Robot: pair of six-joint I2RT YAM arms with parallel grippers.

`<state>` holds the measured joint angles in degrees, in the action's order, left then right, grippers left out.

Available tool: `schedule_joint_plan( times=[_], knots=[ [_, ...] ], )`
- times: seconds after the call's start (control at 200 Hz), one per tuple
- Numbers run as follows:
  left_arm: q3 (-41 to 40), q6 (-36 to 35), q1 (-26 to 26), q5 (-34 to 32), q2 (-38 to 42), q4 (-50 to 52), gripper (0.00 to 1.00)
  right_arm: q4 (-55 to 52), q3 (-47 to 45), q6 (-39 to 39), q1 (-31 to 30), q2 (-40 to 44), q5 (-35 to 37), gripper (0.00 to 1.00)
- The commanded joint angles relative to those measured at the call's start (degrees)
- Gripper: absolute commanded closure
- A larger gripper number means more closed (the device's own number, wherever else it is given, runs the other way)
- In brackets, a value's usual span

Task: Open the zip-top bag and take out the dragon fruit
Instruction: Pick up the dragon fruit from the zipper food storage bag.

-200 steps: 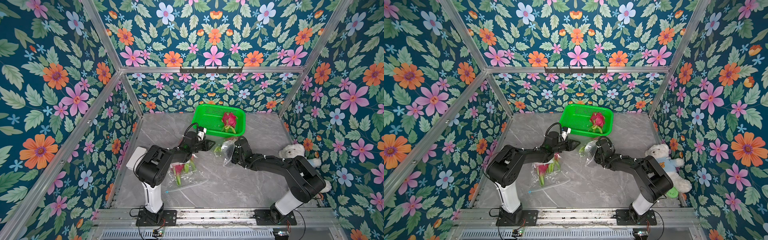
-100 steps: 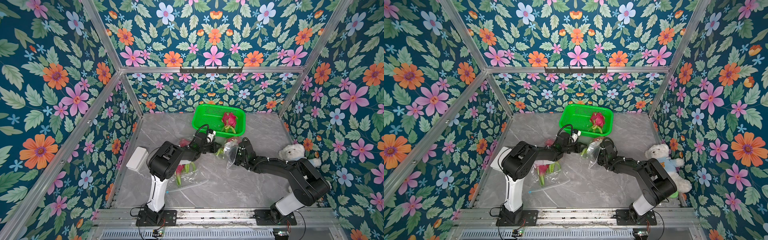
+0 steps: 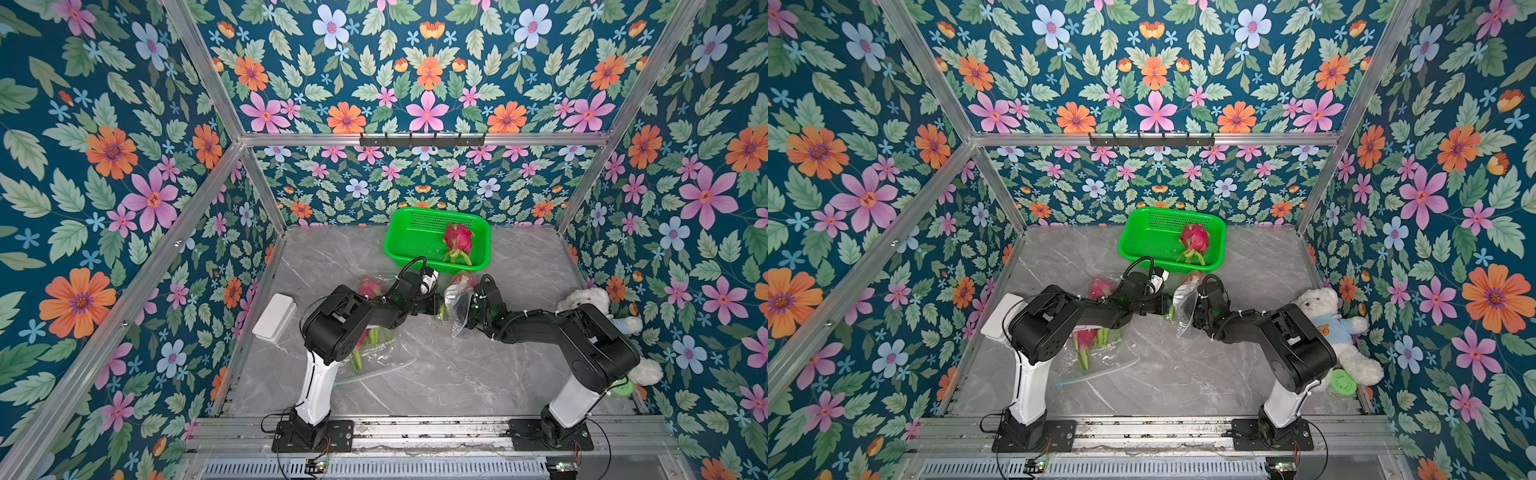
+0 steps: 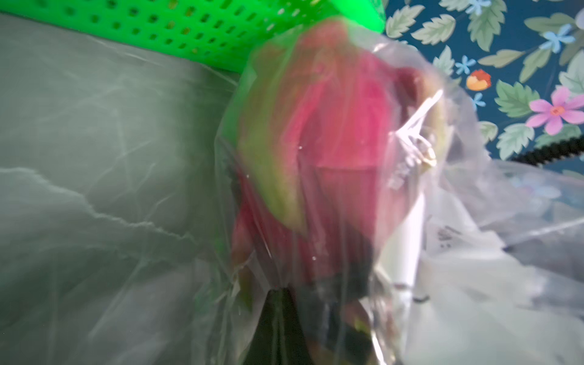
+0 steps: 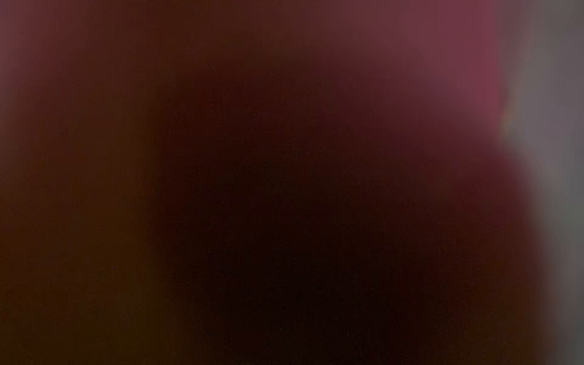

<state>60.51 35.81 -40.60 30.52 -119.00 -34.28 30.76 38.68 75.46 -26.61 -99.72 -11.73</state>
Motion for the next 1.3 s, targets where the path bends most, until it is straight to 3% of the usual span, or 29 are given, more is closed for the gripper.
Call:
schedule_joint_plan(
  times=[0.0,0.085,0.185,0.355,0.56,0.625,0.695,0.94,1.03,1.105,1.295],
  knots=[
    [-0.42,0.96,-1.07,8.05,1.24,-3.54,0.93,2.66,-0.07,2.50,-0.08,-1.70,-2.02,0.59],
    [-1.80,0.66,-0.69,7.54,3.22,-3.65,0.91,1.38,-0.81,1.36,0.21,0.30,-2.09,0.78],
    [-3.97,0.49,0.18,7.02,6.68,-3.52,0.83,-4.14,-1.82,-1.49,0.60,6.31,-1.94,0.88],
    [-6.99,-1.71,1.77,4.73,14.10,-0.32,0.61,-11.26,-4.49,-5.62,2.46,16.19,-6.64,0.94],
    [-9.64,-3.32,3.78,1.70,21.90,2.23,0.42,-16.45,-8.79,-8.94,6.66,28.05,-20.96,0.94],
    [-10.05,-3.05,4.20,1.26,23.55,1.99,0.29,-18.46,-9.08,-10.58,7.96,32.01,-25.74,0.94],
    [-10.30,-2.07,4.71,1.75,24.42,0.68,0.01,-21.62,-8.35,-12.75,9.48,36.08,-29.79,0.94],
    [-11.91,6.94,5.29,10.62,22.86,-11.02,0.02,-22.79,-5.02,-16.29,14.63,39.69,-42.62,0.94],
    [-15.41,13.72,5.11,12.72,22.80,-21.40,0.13,-27.72,-2.81,-20.44,15.10,39.65,-39.58,0.94],
    [-17.77,17.68,4.21,13.42,23.24,-27.40,0.19,-25.24,-2.55,-18.22,15.71,38.54,-37.97,0.93],
    [-19.33,19.31,0.34,12.10,24.41,-29.95,0.15,-15.76,-3.03,-10.52,15.91,35.37,-35.03,0.93]
  ],
)
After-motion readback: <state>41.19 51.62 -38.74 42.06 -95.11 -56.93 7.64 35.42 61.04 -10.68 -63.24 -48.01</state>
